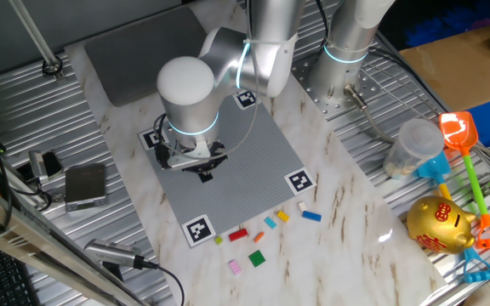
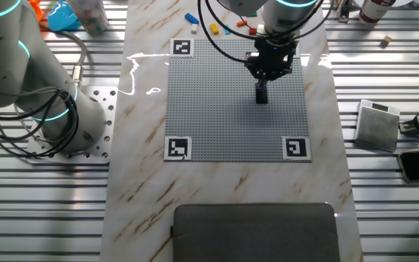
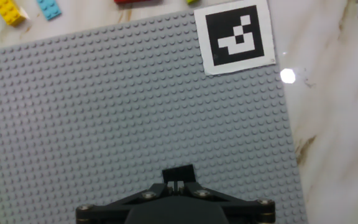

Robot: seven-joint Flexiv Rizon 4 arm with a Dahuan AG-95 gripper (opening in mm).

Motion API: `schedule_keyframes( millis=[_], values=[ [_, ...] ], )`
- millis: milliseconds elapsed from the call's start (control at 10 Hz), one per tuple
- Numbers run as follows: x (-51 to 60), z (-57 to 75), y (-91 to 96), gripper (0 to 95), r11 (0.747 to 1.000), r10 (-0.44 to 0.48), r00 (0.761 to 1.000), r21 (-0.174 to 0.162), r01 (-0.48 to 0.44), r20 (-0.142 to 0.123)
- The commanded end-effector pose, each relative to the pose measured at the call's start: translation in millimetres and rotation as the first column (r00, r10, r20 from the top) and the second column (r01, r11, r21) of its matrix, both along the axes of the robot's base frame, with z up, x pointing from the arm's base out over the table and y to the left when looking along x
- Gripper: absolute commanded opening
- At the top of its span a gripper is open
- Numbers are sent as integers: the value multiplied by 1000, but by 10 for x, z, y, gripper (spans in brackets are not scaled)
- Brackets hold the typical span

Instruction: Build with small Lego blocks

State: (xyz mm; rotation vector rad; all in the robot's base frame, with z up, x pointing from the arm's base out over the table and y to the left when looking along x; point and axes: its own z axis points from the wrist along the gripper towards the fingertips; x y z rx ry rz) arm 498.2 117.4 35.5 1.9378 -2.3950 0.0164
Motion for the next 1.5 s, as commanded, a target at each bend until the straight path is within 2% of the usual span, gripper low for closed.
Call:
schedule_keyframes(
  millis=[100,400,700,1000,1100,1300,1500],
  values=[
    [13,-12,31,0,1000,-15,1000,-8,16,3],
    [12,-15,39,0,999,-32,999,-8,32,6],
    [-19,55,65,0,999,-52,999,6,52,11],
    [-8,27,92,0,995,-98,995,3,97,12],
    [-8,27,92,0,994,-109,994,20,109,11],
    [-8,27,92,0,995,-96,995,18,96,5],
    [-8,27,92,0,986,-164,986,10,164,6]
  ],
)
